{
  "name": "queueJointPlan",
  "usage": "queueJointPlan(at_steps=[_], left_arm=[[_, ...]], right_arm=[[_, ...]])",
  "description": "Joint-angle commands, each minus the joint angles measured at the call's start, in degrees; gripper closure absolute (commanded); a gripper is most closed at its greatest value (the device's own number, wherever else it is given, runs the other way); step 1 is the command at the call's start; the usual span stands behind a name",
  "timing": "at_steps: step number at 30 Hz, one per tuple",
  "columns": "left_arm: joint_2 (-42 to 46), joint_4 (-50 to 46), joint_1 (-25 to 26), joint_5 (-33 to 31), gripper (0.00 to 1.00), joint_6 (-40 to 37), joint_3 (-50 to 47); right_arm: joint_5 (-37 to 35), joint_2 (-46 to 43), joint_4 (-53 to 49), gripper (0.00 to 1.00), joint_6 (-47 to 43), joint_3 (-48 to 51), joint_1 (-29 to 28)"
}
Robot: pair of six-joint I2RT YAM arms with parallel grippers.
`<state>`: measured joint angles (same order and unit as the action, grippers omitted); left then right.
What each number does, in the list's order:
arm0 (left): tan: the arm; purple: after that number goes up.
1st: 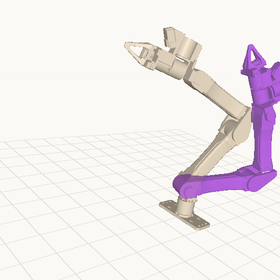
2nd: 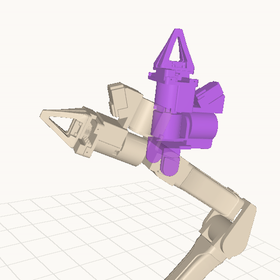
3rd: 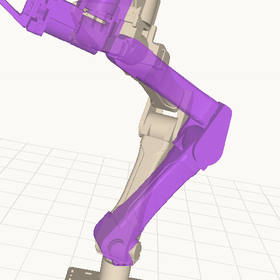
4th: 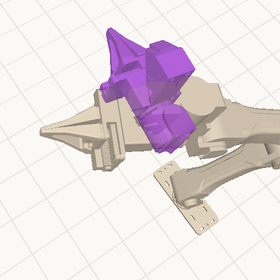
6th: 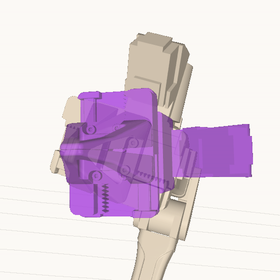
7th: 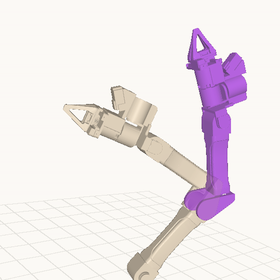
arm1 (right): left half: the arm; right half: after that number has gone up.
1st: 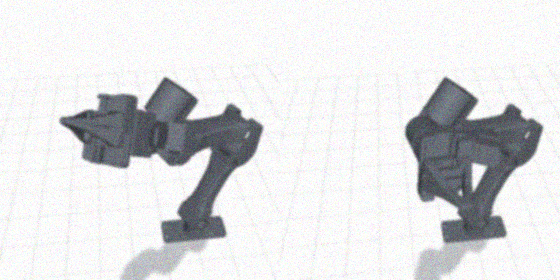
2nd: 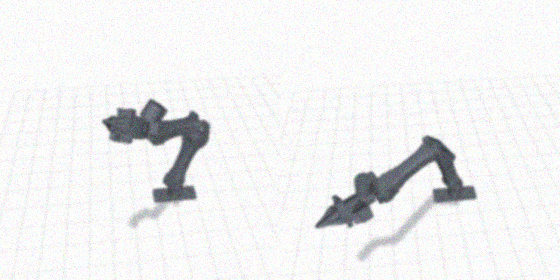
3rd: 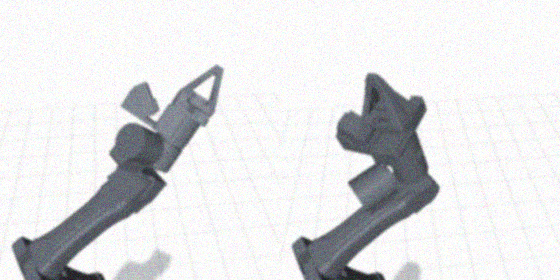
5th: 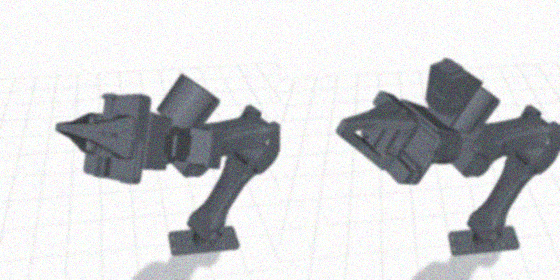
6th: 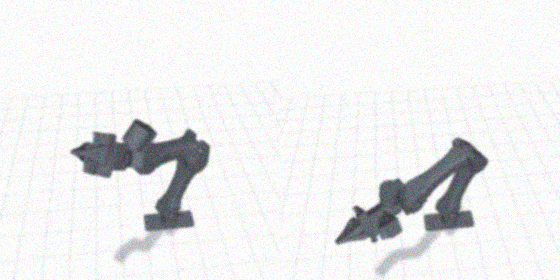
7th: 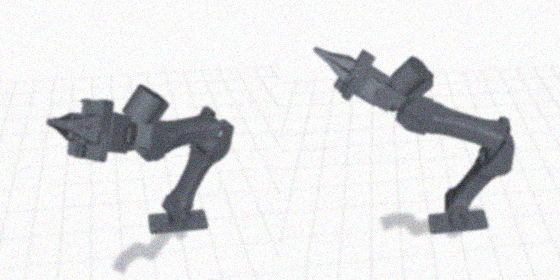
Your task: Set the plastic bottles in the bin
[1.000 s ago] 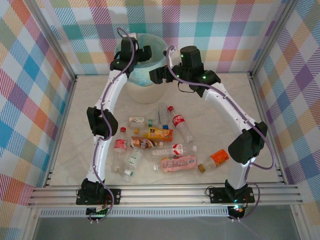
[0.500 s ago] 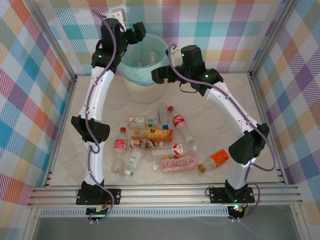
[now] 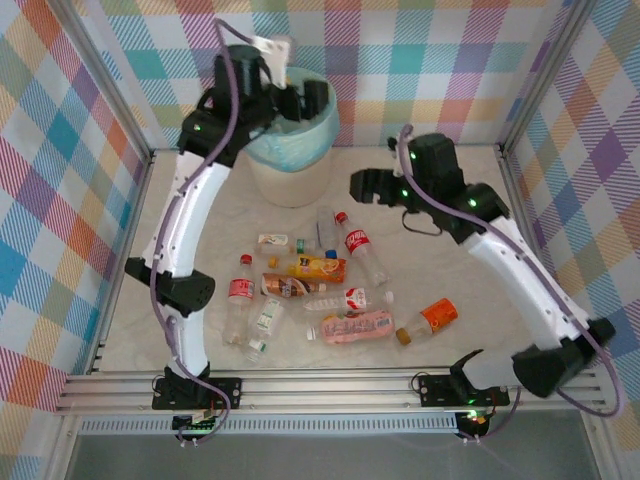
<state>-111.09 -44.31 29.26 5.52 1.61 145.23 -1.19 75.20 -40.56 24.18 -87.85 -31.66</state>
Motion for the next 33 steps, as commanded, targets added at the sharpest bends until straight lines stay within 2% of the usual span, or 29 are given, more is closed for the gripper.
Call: queueJointPlan(at_steps=[1, 4, 6, 8, 11, 13, 15, 17, 20, 23, 27, 33], left_arm=[[7.4, -2.1, 5.9, 0.4, 0.13, -7.6, -10.9], [13.1, 4.1, 9.4, 1.3, 0.12, -7.4, -23.3], [15.8, 6.5, 10.6, 3.0, 0.12, -6.3, -29.1], [17.8, 7.7, 11.8, 3.2, 0.13, -5.3, -34.4], [21.1, 10.0, 13.0, 2.0, 0.13, -2.2, -42.8], [23.7, 11.8, 13.3, 1.6, 0.13, 0.7, -48.6], [26.9, 13.9, 13.5, 0.6, 0.13, 4.2, -55.0], [29.8, 15.3, 13.5, -0.8, 0.13, 6.9, -60.4], [34.0, 15.9, 13.5, -3.4, 0.13, 9.2, -67.3], [37.5, 15.3, 13.4, -6.1, 0.13, 10.4, -71.8], [40.3, 14.0, 13.5, -9.3, 0.12, 10.9, -74.2], [42.3, 11.9, 13.4, -10.9, 0.11, 10.6, -74.1]], right_arm=[[-6.0, -6.1, -5.9, 0.16, 7.7, 6.5, 0.2], [-9.0, -11.3, -10.4, 0.16, 11.7, 12.6, 0.2], [-7.7, -14.3, -11.7, 0.17, 13.0, 16.5, 0.2], [-1.5, -16.4, -11.0, 0.17, 11.8, 19.9, 0.2], [13.5, -17.6, -7.3, 0.18, 5.2, 25.0, -0.6], [15.2, -17.5, -8.5, 0.18, 2.3, 26.4, -2.0], [14.6, -17.3, -9.1, 0.18, -0.3, 27.8, -3.0], [12.7, -17.0, -8.3, 0.20, 1.2, 29.2, -3.2], [13.7, -14.9, -6.1, 0.22, -0.3, 30.5, -3.6], [8.5, -10.5, -6.8, 0.21, -4.0, 27.9, -4.0], [1.9, -4.1, -5.5, 0.17, -9.0, 24.8, -3.9], [-2.7, 5.0, -0.9, 0.13, -14.0, 22.8, -3.3]])
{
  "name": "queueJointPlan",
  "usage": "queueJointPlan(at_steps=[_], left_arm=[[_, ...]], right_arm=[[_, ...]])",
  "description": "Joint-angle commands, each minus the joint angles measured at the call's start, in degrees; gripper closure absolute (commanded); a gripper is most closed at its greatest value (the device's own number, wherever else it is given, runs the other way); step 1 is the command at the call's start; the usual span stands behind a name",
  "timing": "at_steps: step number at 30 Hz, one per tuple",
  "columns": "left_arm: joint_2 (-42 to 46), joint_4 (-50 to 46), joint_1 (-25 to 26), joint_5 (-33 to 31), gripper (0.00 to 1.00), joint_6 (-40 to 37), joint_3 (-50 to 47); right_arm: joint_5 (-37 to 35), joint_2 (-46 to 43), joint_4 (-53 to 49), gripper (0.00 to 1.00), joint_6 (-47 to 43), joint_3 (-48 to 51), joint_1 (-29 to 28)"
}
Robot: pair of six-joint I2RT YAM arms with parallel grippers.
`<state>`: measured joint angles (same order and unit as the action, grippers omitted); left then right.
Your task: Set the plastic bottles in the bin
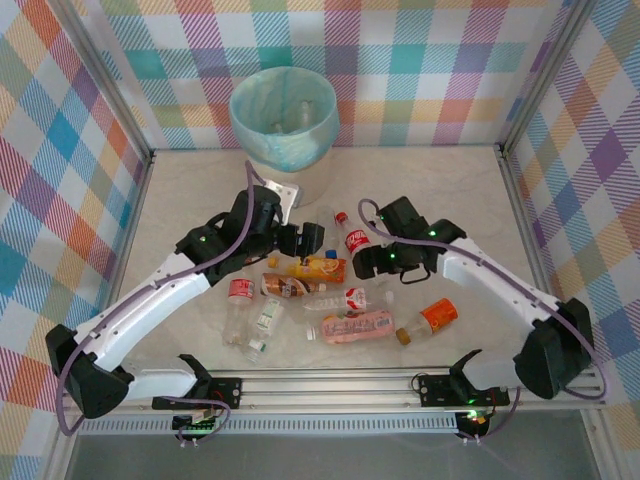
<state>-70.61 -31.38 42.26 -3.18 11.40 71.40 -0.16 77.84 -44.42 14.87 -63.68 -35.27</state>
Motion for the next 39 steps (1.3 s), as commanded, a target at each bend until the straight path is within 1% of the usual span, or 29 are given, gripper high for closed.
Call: queueJointPlan(at_steps=[1, 8, 14, 20, 27, 32, 35, 39], left_arm=[[2.2, -1.2, 0.5, -2.5, 0.11, 0.8, -0.3], [5.0, -2.1, 0.5, -4.4, 0.11, 1.5, -0.7], [6.2, -3.0, 0.4, -5.1, 0.11, 2.0, -0.4], [6.3, -3.0, 0.4, -4.9, 0.11, 2.3, -0.3], [5.8, -2.9, 0.5, -4.6, 0.11, 2.6, -0.5], [5.6, -2.8, 0.4, -4.8, 0.11, 2.7, -0.7], [5.4, -2.7, 0.4, -4.9, 0.11, 2.7, -0.6], [4.6, -2.1, 0.5, -4.7, 0.11, 2.7, 0.2]], right_arm=[[-3.9, 3.3, 4.2, 0.14, -5.3, -1.2, 0.7], [-0.6, 12.3, 10.4, 0.13, -8.2, -2.9, 3.7], [1.3, 20.2, 11.5, 0.13, -9.5, -6.6, 6.1], [3.5, 24.9, 12.6, 0.14, -9.8, -8.4, 7.1], [3.9, 28.7, 12.8, 0.15, -10.4, -9.1, 8.2], [5.0, 30.1, 12.7, 0.21, -10.5, -9.4, 8.9], [5.6, 30.1, 12.6, 0.26, -11.2, -9.7, 9.1], [5.3, 28.8, 11.7, 0.37, -12.0, -10.3, 9.5]])
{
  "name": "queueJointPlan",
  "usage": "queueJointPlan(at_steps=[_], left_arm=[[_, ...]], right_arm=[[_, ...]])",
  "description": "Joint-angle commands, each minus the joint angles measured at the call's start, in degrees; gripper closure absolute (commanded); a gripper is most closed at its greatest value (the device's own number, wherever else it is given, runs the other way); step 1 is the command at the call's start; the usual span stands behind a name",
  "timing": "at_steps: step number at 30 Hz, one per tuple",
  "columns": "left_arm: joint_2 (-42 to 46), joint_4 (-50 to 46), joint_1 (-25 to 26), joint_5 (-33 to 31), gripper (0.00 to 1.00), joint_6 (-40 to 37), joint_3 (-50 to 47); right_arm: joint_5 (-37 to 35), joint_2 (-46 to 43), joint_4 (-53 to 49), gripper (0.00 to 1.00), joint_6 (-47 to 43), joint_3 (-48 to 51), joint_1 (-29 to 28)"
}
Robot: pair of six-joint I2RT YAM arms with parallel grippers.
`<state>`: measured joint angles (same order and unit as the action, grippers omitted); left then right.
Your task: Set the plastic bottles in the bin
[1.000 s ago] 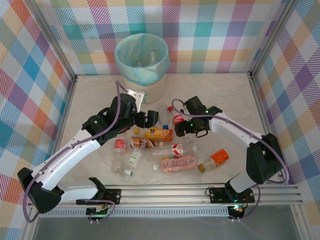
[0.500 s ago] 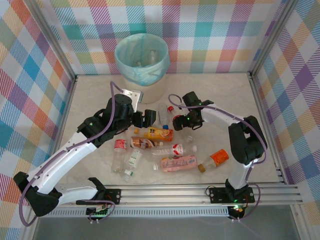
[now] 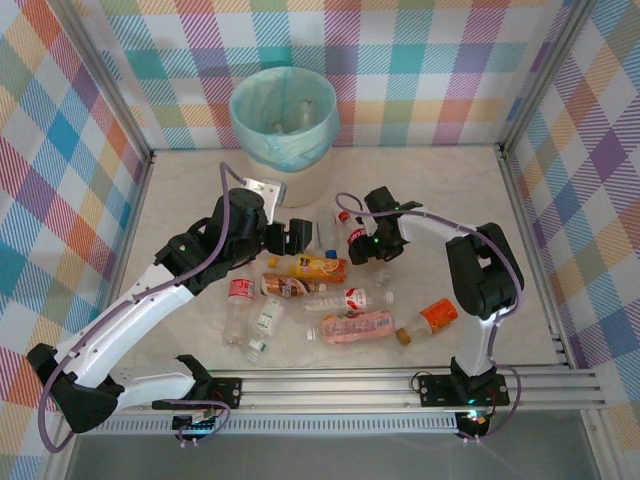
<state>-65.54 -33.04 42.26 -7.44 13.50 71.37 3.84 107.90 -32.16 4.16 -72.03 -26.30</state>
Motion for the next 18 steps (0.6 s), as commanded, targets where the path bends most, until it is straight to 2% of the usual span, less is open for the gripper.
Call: queueJointPlan(at_steps=[1, 11, 14, 18], left_arm=[[-0.6, -0.2, 0.5, -0.4, 0.11, 0.6, 0.5], [-4.8, 3.0, 0.4, 1.4, 0.12, 0.7, 5.8], [-6.6, 5.3, 0.2, 3.3, 0.12, 1.8, 8.1], [-9.7, 9.4, -1.2, 6.4, 0.13, 4.2, 11.2]], right_arm=[[1.3, -1.9, -0.7, 0.38, -1.4, -2.0, 0.6], [2.1, -16.0, -2.7, 0.44, -2.3, -1.6, 1.2], [6.4, -22.0, -1.9, 0.44, -2.4, -0.7, 1.2], [16.9, -31.6, 5.1, 0.47, -1.1, 3.9, 1.2]])
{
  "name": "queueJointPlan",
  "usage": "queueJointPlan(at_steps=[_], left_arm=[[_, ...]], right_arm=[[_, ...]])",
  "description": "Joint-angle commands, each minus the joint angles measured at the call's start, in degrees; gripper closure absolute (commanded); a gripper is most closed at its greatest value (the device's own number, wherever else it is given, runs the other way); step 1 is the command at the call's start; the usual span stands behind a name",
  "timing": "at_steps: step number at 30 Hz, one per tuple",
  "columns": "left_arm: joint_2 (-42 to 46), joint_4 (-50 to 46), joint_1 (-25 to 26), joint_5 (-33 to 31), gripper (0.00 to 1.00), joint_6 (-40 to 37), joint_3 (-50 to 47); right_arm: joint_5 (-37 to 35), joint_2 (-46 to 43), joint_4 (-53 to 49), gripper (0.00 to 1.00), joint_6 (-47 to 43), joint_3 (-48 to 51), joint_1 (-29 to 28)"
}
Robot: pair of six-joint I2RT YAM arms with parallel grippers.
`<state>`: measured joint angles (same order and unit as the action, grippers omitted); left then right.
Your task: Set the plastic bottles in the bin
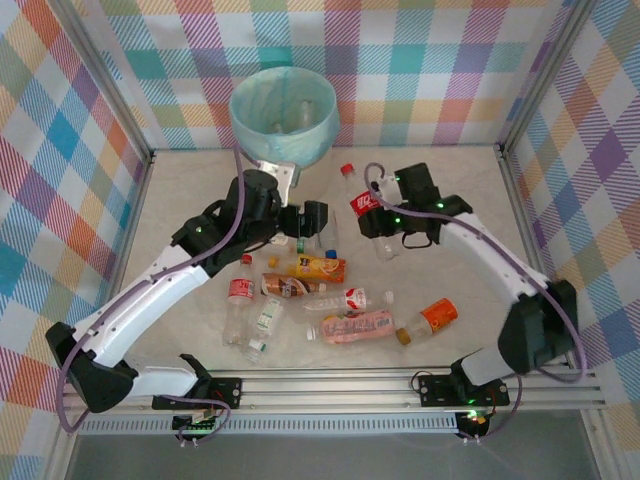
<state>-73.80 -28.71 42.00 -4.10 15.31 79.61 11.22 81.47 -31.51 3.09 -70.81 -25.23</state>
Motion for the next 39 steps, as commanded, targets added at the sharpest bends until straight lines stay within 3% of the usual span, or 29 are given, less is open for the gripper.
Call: queueJointPlan(at_steps=[1, 5, 9, 15, 18, 20, 24, 30, 39], left_arm=[[-2.3, 5.9, -1.6, 3.8, 0.14, 3.3, 3.5], [-5.4, 9.7, -4.7, 9.8, 0.17, 8.7, 6.3], [-6.9, 15.4, -5.6, 15.0, 0.25, 11.9, 6.9], [-7.8, 17.8, -5.6, 19.0, 0.31, 13.8, 6.8], [-7.7, 18.9, -5.7, 21.9, 0.26, 15.0, 6.2], [-6.9, 18.2, -5.6, 21.4, 0.16, 15.7, 5.6], [-3.4, 17.6, -5.7, 17.2, 0.13, 15.6, 2.6], [-2.3, 18.4, -5.7, 18.6, 0.25, 15.4, 2.5], [-4.6, 17.4, -5.8, 19.2, 0.41, 15.4, 5.0]], right_arm=[[12.3, -7.0, 6.2, 0.47, 0.3, 3.8, 0.1], [21.2, -11.9, 10.5, 0.48, 1.5, 6.1, -0.1], [25.6, -13.6, 10.4, 0.48, 1.0, 6.1, -0.6], [27.8, -15.2, 11.3, 0.48, 1.1, 6.9, -1.1], [24.8, -14.8, 10.1, 0.48, 1.6, 6.5, -1.1], [22.8, -14.4, 9.0, 0.49, 2.4, 5.8, -1.1], [21.3, -14.0, 9.3, 0.49, 4.2, 5.3, -1.1], [27.3, -13.8, 12.2, 0.49, 4.0, 5.9, -1.9], [28.0, -13.7, 10.9, 0.49, 0.9, 5.1, -5.5]])
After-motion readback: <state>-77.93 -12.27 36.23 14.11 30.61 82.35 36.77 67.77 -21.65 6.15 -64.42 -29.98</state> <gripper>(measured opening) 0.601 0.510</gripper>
